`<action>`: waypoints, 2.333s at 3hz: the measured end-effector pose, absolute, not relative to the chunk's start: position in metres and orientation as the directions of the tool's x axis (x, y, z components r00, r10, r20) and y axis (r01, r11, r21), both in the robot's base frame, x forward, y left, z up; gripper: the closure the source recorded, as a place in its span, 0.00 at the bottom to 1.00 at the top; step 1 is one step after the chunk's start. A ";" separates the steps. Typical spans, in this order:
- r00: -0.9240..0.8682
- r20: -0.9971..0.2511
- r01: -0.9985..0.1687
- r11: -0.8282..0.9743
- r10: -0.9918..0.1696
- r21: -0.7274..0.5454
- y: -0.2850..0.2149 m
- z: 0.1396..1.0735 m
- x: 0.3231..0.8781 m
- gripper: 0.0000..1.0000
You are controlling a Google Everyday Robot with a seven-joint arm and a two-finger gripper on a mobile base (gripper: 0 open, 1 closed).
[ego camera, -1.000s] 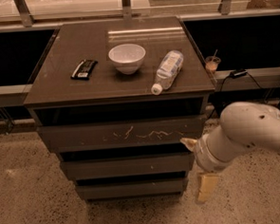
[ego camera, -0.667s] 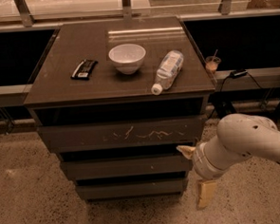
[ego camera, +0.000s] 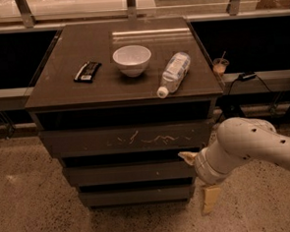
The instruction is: Open middle drawer
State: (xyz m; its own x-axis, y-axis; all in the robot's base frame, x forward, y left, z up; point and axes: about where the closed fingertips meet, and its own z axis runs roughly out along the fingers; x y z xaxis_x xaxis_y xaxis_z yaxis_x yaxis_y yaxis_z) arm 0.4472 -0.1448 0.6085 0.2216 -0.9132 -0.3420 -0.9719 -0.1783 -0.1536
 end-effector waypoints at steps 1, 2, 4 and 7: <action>0.245 -0.359 -0.963 -0.183 -0.900 -0.199 -0.150 0.576 0.451 0.00; 0.240 -0.391 -0.953 -0.140 -0.889 -0.268 -0.155 0.542 0.471 0.00; 0.157 -0.473 -0.967 -0.036 -0.867 -0.254 -0.169 0.473 0.507 0.00; 0.069 -0.484 -0.976 0.042 -0.873 -0.215 -0.190 0.429 0.584 0.14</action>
Offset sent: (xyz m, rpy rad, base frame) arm 0.0490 -0.0192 -0.1095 0.1448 -0.1811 -0.0665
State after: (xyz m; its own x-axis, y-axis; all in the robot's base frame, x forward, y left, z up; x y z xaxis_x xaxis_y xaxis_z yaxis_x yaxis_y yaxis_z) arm 0.5838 -0.1899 0.4289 0.0693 -0.8725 -0.4836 -0.9757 0.0418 -0.2152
